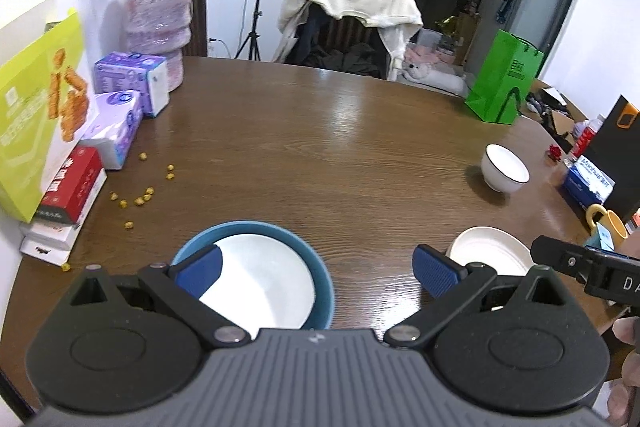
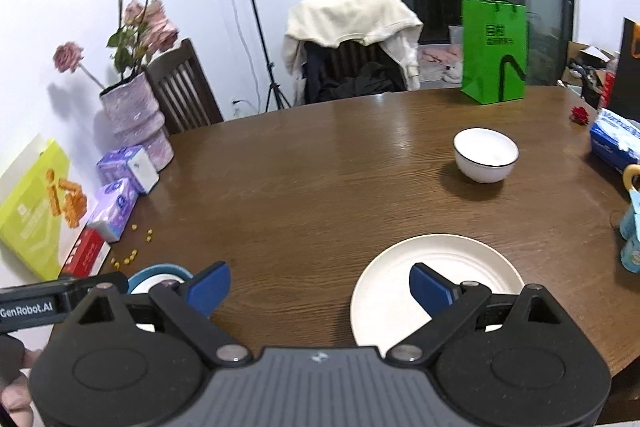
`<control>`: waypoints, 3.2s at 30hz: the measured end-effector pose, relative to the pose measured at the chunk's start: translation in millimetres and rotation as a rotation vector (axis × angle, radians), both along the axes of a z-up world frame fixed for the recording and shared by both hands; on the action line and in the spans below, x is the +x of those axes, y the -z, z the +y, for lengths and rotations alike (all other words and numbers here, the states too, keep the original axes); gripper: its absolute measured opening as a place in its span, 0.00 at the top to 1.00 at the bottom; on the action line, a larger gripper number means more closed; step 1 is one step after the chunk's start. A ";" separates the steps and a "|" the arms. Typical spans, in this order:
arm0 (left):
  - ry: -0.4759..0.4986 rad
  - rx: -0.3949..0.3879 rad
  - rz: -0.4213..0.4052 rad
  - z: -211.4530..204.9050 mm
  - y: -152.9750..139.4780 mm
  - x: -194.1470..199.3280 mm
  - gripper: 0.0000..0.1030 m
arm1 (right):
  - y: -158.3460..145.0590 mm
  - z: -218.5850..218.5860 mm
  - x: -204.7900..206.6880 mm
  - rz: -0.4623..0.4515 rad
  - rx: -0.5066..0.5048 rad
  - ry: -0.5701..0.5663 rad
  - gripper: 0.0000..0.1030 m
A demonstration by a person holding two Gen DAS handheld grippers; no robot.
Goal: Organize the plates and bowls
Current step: 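Withdraw both open grippers up and away from the nested bowls, then move both open grippers forward to the remaining white bowl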
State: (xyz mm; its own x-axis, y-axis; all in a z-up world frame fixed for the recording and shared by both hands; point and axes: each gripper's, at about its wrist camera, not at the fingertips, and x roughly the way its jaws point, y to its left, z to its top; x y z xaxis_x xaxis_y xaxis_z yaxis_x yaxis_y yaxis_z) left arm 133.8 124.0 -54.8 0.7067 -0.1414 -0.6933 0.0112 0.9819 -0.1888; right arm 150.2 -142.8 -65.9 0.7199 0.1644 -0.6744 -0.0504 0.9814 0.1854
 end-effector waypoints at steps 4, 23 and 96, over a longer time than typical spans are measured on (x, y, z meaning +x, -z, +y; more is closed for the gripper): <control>0.031 0.003 -0.006 -8.6 -0.4 3.6 0.00 | -1.9 -6.8 -3.6 -0.005 -0.014 0.028 0.07; 0.042 -0.016 -0.008 -51.2 -2.8 31.3 0.00 | -6.3 -61.6 15.1 0.011 -0.012 0.096 0.07; 0.123 0.093 0.131 -293.7 44.2 249.3 0.00 | 64.9 -302.2 235.7 0.135 0.005 0.218 0.07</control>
State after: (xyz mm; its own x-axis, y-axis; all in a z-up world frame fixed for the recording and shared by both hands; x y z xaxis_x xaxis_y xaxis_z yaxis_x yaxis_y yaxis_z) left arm 383.1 -169.8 -98.9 0.5907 -0.1525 -0.7923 0.1136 0.9879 -0.1054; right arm 385.9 -445.0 -130.8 0.6425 0.0186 -0.7660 0.1882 0.9653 0.1813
